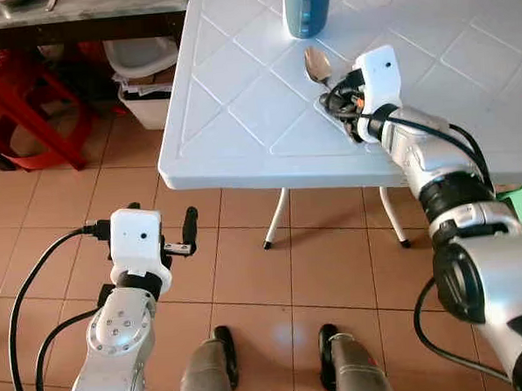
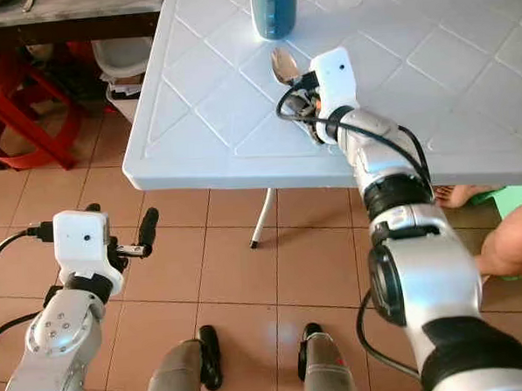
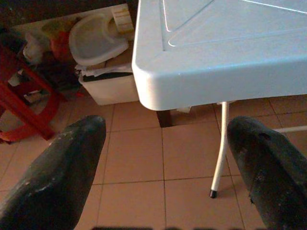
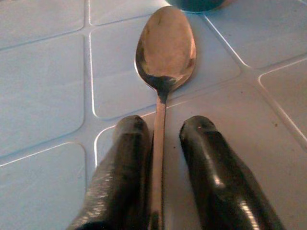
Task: Setting the table
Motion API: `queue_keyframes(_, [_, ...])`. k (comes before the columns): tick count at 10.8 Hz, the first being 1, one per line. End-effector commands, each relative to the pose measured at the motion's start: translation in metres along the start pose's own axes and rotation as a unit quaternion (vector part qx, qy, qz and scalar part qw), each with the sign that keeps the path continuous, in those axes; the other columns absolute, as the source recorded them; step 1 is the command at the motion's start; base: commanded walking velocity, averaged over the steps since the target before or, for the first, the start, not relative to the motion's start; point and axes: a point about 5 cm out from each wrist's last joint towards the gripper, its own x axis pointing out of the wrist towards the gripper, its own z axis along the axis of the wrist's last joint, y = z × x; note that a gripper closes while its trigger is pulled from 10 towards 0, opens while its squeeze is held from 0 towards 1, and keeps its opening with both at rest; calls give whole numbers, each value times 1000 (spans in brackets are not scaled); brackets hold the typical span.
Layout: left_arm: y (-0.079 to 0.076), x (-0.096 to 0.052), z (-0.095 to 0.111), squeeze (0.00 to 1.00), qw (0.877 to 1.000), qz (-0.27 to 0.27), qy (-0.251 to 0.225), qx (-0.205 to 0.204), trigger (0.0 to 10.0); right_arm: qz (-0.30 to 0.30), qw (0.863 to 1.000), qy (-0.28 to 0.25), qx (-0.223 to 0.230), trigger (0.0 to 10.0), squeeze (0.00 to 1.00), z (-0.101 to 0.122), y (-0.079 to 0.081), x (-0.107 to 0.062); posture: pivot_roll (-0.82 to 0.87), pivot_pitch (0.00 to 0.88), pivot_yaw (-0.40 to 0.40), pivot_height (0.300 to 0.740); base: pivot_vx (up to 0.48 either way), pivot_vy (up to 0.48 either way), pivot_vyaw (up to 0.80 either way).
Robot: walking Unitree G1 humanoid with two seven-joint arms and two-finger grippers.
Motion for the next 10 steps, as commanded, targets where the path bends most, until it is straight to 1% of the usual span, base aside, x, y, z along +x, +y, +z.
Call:
queue_keyframes(1, [4,-4,0,0,1000,10,5,8,10000,6,999,39,16,0,0,-19,2,0,132,351,101,740,0,0,0])
queue_keyframes(2, [4,-3,0,0,1000,9,6,8,10000,10,999,45,18,0,0,-23,5,1,133,350,99,740,0,0,0])
queue_keyframes(4, [3,-3,-1,0,1000,10,6,7,10000,4,997,60,56,0,0,-37,7,-1,129,346,96,740,0,0,0])
queue_keyframes(5, [2,-2,-1,0,1000,8,5,6,10000,-4,995,70,66,0,0,-46,8,-2,125,343,95,740,0,0,0])
queue_keyframes(6, [1,-1,-1,0,1000,7,5,5,10000,-20,993,78,92,0,0,-54,10,-3,117,336,92,740,0,0,0])
queue_keyframes(7, [0,0,-1,0,1000,7,3,4,10000,-32,989,79,124,0,0,-57,13,-3,112,332,90,740,0,0,0])
queue_keyframes(9, [-1,3,-1,0,1000,5,-2,1,10000,-57,980,74,174,0,0,-60,22,-2,101,322,83,740,0,0,0])
queue_keyframes(10, [-2,4,-1,0,1000,4,-4,-1,10000,-68,976,72,193,0,0,-60,29,-3,95,315,78,740,0,0,0])
